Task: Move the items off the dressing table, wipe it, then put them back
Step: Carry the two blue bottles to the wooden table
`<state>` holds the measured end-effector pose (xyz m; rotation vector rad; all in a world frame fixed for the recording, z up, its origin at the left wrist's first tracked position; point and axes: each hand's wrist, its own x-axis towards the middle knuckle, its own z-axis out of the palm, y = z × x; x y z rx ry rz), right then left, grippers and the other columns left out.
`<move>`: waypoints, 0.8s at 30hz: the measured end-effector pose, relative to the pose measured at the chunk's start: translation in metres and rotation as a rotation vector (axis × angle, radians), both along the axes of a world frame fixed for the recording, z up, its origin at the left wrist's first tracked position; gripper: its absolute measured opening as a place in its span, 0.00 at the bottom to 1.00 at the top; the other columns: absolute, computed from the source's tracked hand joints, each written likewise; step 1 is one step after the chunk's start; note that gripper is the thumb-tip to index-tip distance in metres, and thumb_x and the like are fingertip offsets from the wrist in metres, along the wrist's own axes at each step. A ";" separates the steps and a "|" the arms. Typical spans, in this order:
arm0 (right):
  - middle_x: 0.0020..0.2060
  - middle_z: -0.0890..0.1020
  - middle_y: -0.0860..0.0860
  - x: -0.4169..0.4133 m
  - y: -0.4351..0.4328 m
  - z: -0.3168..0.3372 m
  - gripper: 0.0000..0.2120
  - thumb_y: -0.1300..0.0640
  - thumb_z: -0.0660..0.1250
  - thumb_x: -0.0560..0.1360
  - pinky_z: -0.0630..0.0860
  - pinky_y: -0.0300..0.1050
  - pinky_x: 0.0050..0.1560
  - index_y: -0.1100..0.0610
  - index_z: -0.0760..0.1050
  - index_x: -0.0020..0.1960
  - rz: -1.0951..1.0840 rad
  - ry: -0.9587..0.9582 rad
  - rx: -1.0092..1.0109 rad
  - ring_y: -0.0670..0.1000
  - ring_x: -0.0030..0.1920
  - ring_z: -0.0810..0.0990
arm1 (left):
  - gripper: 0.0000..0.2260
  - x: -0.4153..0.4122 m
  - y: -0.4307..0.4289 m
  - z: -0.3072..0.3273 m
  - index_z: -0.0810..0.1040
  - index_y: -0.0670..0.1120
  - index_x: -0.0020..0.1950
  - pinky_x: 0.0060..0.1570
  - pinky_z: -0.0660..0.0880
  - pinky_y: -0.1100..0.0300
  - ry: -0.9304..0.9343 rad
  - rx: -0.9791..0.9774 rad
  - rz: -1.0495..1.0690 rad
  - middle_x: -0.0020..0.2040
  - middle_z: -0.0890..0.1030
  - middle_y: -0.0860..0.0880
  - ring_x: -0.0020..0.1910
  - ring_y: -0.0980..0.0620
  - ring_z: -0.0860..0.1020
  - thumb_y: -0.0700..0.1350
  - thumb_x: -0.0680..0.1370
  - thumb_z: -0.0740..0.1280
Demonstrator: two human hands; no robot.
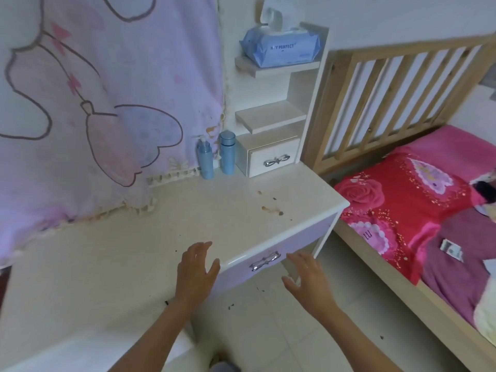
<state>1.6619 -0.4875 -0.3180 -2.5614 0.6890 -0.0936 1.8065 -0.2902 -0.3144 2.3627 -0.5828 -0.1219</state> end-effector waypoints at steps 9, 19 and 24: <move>0.72 0.58 0.48 0.078 -0.041 -0.001 0.26 0.45 0.60 0.76 0.61 0.42 0.68 0.46 0.57 0.71 0.102 0.027 -0.017 0.48 0.72 0.57 | 0.19 0.085 -0.041 -0.002 0.69 0.42 0.66 0.63 0.63 0.49 0.014 -0.031 0.109 0.66 0.70 0.41 0.66 0.43 0.67 0.42 0.76 0.65; 0.72 0.56 0.46 0.206 -0.054 -0.001 0.26 0.44 0.58 0.76 0.58 0.42 0.68 0.44 0.55 0.72 0.283 0.090 -0.105 0.46 0.72 0.55 | 0.20 0.183 -0.082 -0.006 0.69 0.42 0.67 0.62 0.62 0.54 0.048 -0.146 0.168 0.65 0.71 0.43 0.65 0.44 0.67 0.42 0.76 0.65; 0.72 0.56 0.46 0.251 -0.052 -0.007 0.26 0.45 0.58 0.76 0.58 0.41 0.68 0.44 0.55 0.72 0.305 0.082 -0.102 0.46 0.71 0.55 | 0.20 0.226 -0.087 -0.002 0.67 0.42 0.68 0.64 0.62 0.55 0.022 -0.142 0.188 0.67 0.69 0.43 0.66 0.45 0.66 0.43 0.77 0.64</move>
